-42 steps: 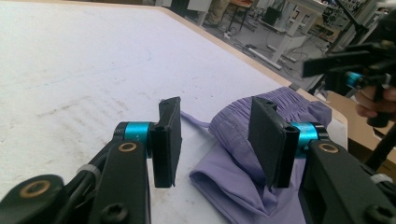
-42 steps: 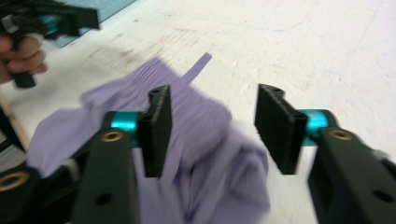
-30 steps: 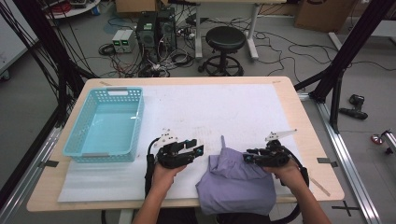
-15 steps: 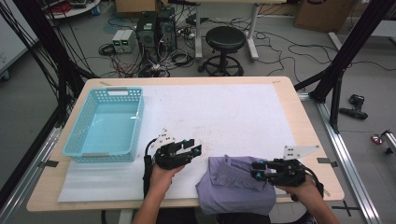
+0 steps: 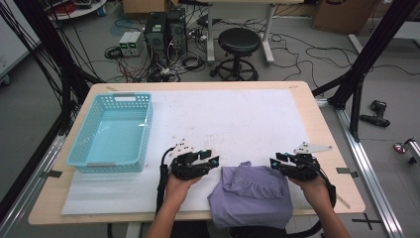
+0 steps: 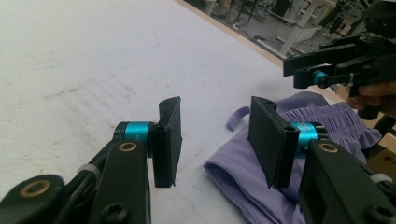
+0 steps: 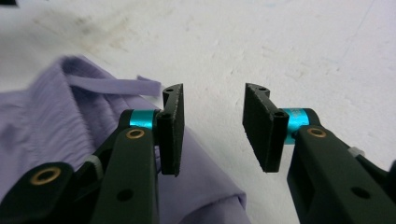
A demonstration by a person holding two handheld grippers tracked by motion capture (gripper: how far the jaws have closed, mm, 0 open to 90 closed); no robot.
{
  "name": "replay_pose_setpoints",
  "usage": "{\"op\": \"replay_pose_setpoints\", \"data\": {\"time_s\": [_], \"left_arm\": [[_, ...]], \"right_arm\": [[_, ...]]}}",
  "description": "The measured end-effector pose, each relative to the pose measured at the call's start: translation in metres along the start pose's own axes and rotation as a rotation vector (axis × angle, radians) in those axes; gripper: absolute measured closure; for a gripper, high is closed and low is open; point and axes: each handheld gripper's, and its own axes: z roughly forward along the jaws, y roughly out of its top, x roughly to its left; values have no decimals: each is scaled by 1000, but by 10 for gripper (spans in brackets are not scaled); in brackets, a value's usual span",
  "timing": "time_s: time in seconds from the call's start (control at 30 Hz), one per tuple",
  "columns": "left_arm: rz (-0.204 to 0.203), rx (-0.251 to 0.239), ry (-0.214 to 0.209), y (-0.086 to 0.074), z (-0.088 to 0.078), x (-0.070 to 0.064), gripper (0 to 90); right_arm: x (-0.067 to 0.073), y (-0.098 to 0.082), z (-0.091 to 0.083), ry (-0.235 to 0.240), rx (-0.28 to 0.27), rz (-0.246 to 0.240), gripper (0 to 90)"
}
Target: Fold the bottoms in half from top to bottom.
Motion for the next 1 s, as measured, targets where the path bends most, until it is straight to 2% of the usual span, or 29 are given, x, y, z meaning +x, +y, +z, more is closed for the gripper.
{"op": "replay_pose_setpoints", "data": {"time_s": [0.13, 0.27, 0.37, 0.43, 0.47, 0.5, 0.53, 0.57, 0.6, 0.67, 0.7, 0.8, 0.9, 1.0], "left_arm": [[0, 53, 22, -2, 10, 1, 521], [4, 147, 27, -3, 29, -2, 477], [50, 232, 30, -2, 45, -9, 451], [65, 278, 20, -3, 53, -13, 455], [75, 311, 18, -5, 57, -14, 473], [104, 318, 31, -7, 59, -17, 496], [104, 318, 31, -7, 59, -17, 556], [115, 330, 28, -7, 59, -19, 707], [116, 340, 6, -7, 60, -18, 845], [115, 318, 16, -5, 59, -16, 863], [95, 289, 22, -3, 57, -13, 866], [47, 190, 34, 6, 51, -3, 866], [45, 166, 44, 19, 50, 8, 866], [18, 102, 48, 32, 51, 18, 865]], "right_arm": [[1, -1, 13, -29, 121, -21, 519], [-2, -10, 10, -38, 138, -27, 475], [-5, -16, 7, -16, 150, -17, 474], [-6, -18, 6, 10, 157, 4, 539], [-6, -19, 6, 23, 163, 12, 595], [-6, -20, 6, 39, 169, 10, 645], [-6, -20, 6, 39, 169, 10, 645], [-4, -20, 7, 48, 172, -12, 781], [-3, -19, 7, 56, 170, -20, 805], [0, -16, 8, 42, 162, -43, 827], [0, -14, 8, 38, 150, -49, 830], [-2, -5, 9, 21, 107, -29, 831], [-3, 9, 14, -7, 72, -21, 830], [-6, 22, 23, -30, 51, -5, 829]]}}
